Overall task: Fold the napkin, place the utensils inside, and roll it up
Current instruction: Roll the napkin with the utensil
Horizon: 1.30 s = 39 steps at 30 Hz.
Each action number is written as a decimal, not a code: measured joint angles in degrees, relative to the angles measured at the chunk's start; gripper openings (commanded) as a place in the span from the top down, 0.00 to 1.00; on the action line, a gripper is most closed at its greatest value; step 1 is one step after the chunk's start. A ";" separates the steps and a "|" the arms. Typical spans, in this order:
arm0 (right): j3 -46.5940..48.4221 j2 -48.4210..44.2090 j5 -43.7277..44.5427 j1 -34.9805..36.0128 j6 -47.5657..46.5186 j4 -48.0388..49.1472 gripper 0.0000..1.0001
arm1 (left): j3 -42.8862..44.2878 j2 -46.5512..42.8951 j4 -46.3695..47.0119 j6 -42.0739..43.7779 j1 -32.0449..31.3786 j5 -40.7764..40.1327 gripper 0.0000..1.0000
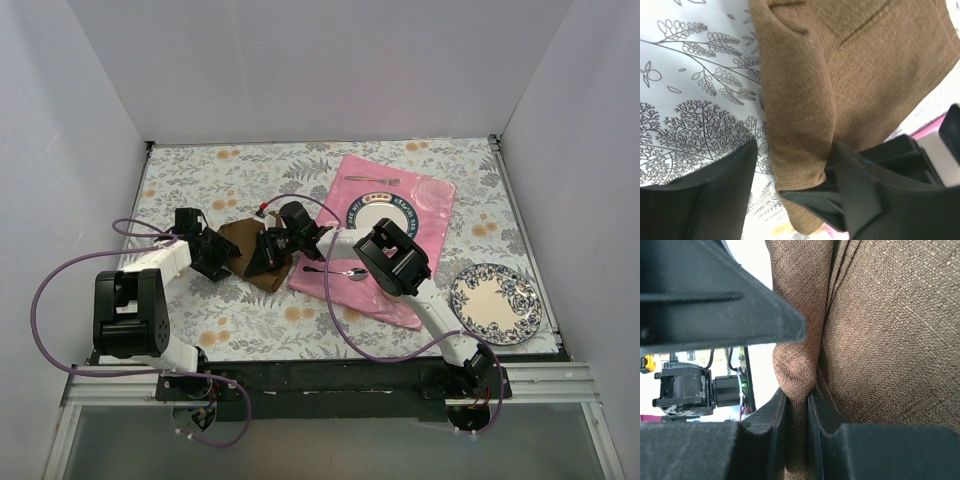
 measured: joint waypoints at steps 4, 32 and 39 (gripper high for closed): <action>0.02 0.00 0.04 0.00 -0.87 -0.44 0.96 | 0.42 1.64 0.92 -1.46 0.02 -0.66 0.82; 9.27 -11.54 56.30 17.68 -53.51 -38.91 0.30 | 9.35 10.40 -5.99 3.45 0.55 3.96 1.00; 8.39 -9.92 64.63 18.60 -56.72 -36.79 0.60 | 9.38 10.64 -6.47 4.55 1.62 5.66 1.00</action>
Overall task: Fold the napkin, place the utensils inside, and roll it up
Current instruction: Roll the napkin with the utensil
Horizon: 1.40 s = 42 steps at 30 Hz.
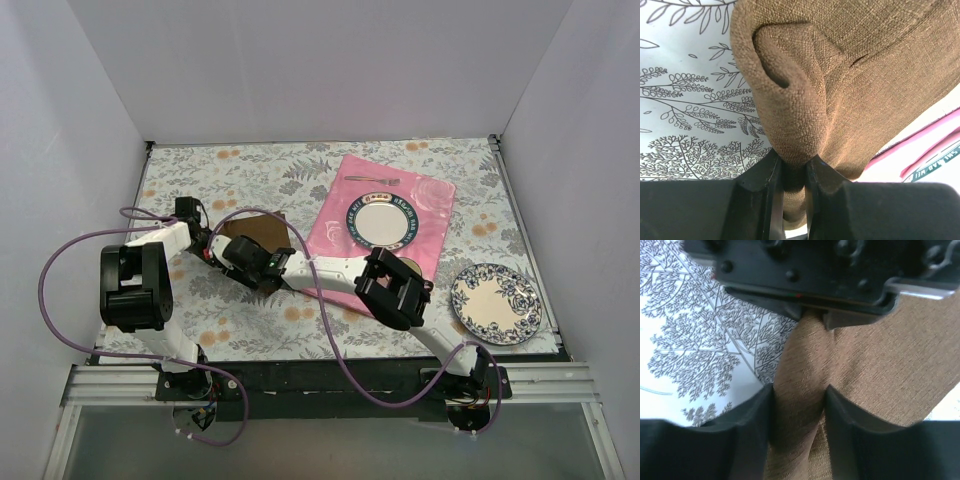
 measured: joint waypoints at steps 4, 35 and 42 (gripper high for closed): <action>-0.02 0.37 0.26 0.07 -0.09 0.46 0.78 | 0.00 0.02 -0.22 1.46 0.31 0.46 1.00; -11.93 5.68 -57.90 -16.59 56.22 33.22 0.99 | -6.71 -10.40 0.70 8.24 0.22 -6.97 0.36; -16.13 7.15 -61.94 -17.18 68.08 45.90 0.99 | -6.73 -9.03 4.17 7.34 0.20 -8.09 0.56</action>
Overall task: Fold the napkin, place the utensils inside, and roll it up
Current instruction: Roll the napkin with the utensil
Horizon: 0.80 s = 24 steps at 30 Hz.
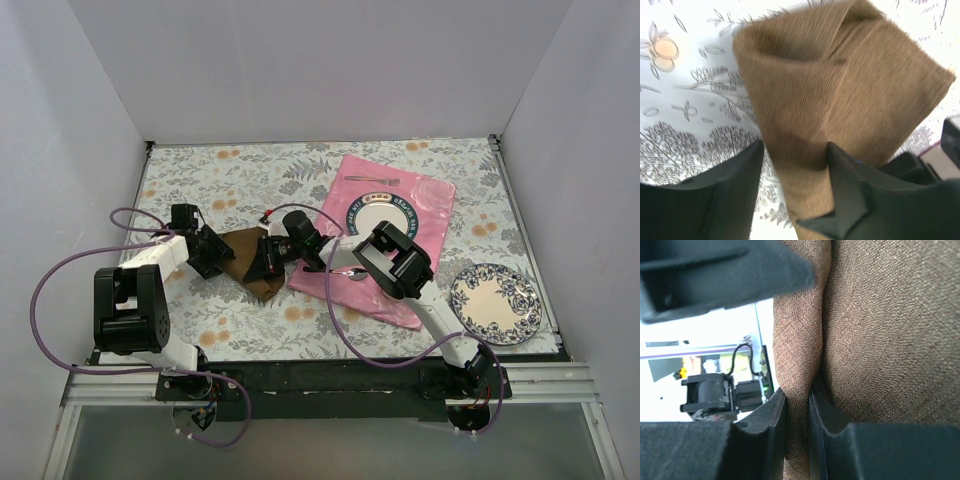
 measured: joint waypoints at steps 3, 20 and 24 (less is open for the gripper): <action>-0.61 0.07 -0.81 0.00 1.25 1.31 0.99 | 0.00 0.59 1.05 0.11 0.00 -1.44 0.69; 11.78 -7.91 20.68 3.80 -40.92 -38.10 0.24 | 1.44 2.64 0.81 2.19 0.02 0.17 0.89; 11.96 -10.10 30.08 6.10 -49.72 -42.84 0.20 | 2.03 3.13 0.35 2.56 0.13 0.85 0.89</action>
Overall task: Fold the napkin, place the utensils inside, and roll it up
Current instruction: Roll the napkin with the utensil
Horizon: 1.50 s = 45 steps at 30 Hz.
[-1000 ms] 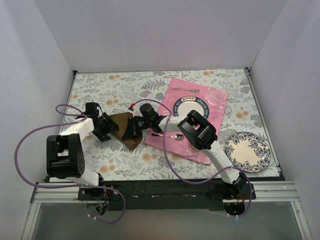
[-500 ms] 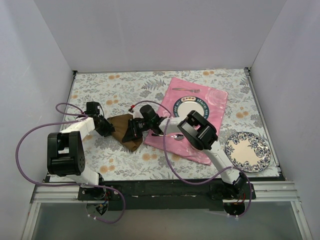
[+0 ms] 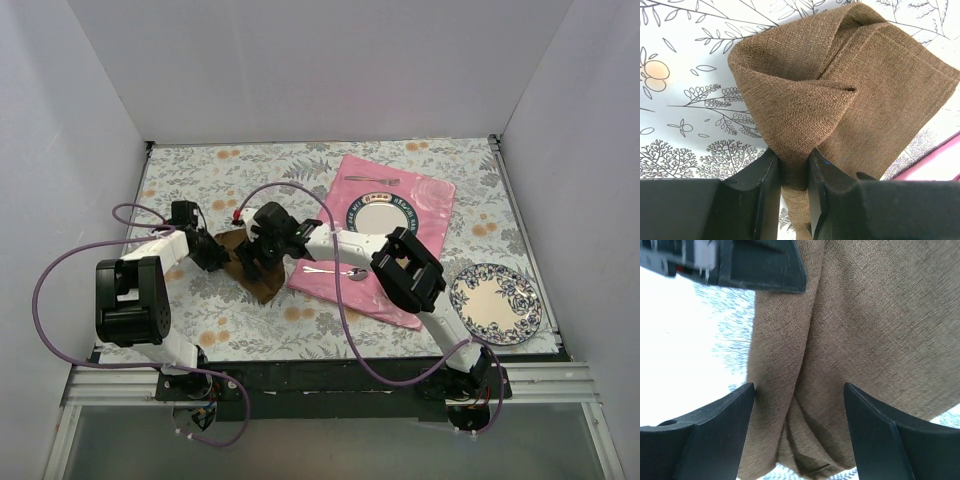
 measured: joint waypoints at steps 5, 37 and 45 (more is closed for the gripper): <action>1.25 -0.13 9.92 4.33 -7.43 -3.19 0.19 | 1.18 0.85 -1.33 0.55 -0.02 0.55 0.90; 6.78 4.61 18.10 8.17 -9.20 -3.37 0.86 | 2.95 0.79 -4.31 2.40 0.24 2.75 0.09; -3.19 3.56 -6.25 -0.76 9.31 12.39 0.84 | -1.92 -4.42 -3.65 0.00 0.24 3.91 0.17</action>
